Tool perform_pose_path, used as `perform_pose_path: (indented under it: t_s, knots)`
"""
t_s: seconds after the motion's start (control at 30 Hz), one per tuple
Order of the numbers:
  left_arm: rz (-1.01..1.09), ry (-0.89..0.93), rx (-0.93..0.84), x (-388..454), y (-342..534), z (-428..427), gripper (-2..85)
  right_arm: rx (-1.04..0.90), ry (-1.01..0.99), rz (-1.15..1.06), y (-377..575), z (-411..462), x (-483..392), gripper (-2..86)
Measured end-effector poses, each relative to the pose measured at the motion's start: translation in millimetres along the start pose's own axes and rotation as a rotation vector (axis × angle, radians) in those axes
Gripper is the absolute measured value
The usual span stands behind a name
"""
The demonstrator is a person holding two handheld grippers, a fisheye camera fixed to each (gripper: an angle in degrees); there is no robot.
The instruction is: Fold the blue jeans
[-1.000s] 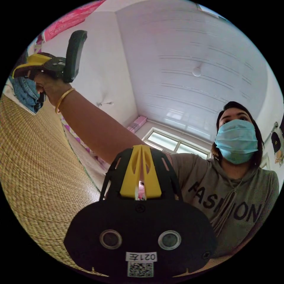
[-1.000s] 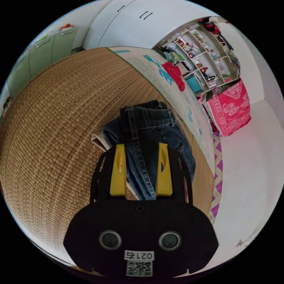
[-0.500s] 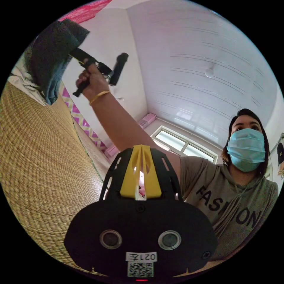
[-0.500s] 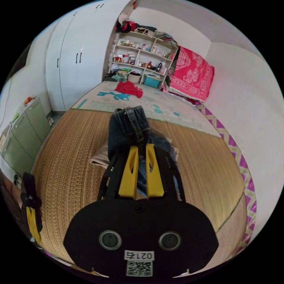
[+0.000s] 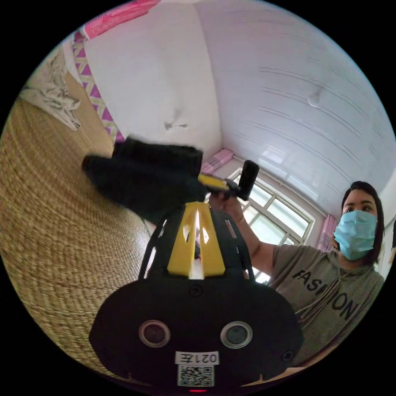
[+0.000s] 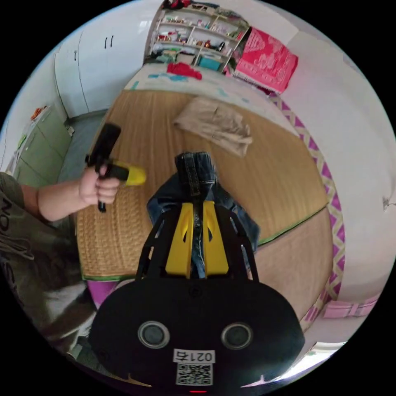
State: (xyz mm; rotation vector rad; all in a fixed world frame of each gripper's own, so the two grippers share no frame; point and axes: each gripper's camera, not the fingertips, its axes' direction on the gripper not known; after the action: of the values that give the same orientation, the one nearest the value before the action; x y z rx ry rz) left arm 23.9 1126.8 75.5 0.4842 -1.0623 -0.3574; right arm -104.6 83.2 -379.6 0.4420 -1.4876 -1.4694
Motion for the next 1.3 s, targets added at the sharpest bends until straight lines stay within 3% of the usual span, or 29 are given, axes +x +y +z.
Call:
perform_pose_path:
  t_s: [0.1, 0.17, 0.23, 0.33, 0.47, 0.6, 0.8, 0.97, 1.1, 1.3]
  knots:
    - [0.021, -0.018, 0.059, 50, -18, -17, -0.9, -0.001, -0.020, 0.018, 39, 40, -68, 4.6]
    - [0.045, -0.045, 0.098, 79, -24, -34, -0.9, 0.058, 0.070, 0.049, 61, 46, -102, 5.7]
    - [0.056, -0.183, 0.081, 105, -28, -51, -0.9, 0.100, 0.108, 0.076, 74, 43, -114, 6.1]
    - [0.021, -0.334, 0.001, 113, -26, -54, -0.9, 0.191, 0.078, 0.067, 95, 29, -126, 7.0]
    - [-0.032, -0.380, -0.037, 109, -24, -40, -0.9, 0.189, 0.026, 0.024, 96, 55, -141, 10.7]
    - [-0.052, -0.460, -0.050, 113, -32, -12, -0.7, 0.185, 0.100, 0.075, 101, 91, -146, 8.2]
    - [-0.097, -0.537, -0.132, 111, -55, 46, 3.5, 0.474, -0.099, 0.497, 212, 44, -47, -0.4]
    - [-0.089, -0.636, -0.268, 98, -93, 150, 5.5, 0.747, -0.210, 0.927, 397, -7, 41, -0.8]
    - [-0.078, -0.915, -0.436, 69, -132, 250, 4.3, 0.819, -0.141, 1.156, 523, -17, 57, -0.8]
    - [-0.024, -0.891, -0.640, 55, -181, 391, 3.1, 0.715, -0.047, 1.473, 707, 30, 40, -0.8]
